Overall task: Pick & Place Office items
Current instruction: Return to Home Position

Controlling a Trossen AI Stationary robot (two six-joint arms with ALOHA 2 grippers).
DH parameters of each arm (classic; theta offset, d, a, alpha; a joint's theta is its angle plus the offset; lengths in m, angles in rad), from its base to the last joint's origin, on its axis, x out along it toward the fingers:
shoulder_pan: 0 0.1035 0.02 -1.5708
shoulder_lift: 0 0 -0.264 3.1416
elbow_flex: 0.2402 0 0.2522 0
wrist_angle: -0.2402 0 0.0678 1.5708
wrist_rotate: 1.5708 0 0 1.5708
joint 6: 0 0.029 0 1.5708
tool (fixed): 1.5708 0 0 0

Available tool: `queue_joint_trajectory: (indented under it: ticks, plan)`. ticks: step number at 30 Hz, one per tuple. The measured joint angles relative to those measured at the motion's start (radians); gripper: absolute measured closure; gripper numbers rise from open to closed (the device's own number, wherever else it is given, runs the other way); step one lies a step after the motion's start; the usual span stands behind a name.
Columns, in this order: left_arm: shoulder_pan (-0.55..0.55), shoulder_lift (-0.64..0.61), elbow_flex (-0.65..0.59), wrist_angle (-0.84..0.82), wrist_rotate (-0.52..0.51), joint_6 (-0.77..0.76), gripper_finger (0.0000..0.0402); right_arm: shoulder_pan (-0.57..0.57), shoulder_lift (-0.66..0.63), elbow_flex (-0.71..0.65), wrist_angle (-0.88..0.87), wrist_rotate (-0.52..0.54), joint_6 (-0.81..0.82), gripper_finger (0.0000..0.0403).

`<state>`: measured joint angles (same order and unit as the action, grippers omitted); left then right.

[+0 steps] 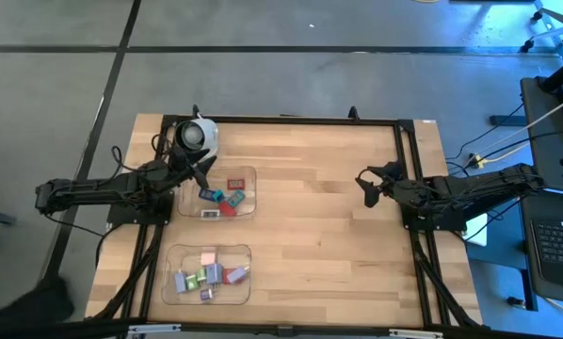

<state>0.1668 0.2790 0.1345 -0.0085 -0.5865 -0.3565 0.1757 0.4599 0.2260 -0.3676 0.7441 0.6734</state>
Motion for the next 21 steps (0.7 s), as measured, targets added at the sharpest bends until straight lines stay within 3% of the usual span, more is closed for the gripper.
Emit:
queue_joint_trajectory:
  ticks: [13, 21]
  plan:
    - [-0.001, 0.005, 0.0, 0.039, -0.027, 0.086, 0.0219, 0.0, 0.0, 0.0, 0.0, 0.023, -0.001, 0.0081]
    - [-0.001, 0.053, -0.048, 0.058, -0.148, 0.067, 0.0219, 0.0, 0.023, 0.0, -0.002, 0.245, -0.003, 0.0081]
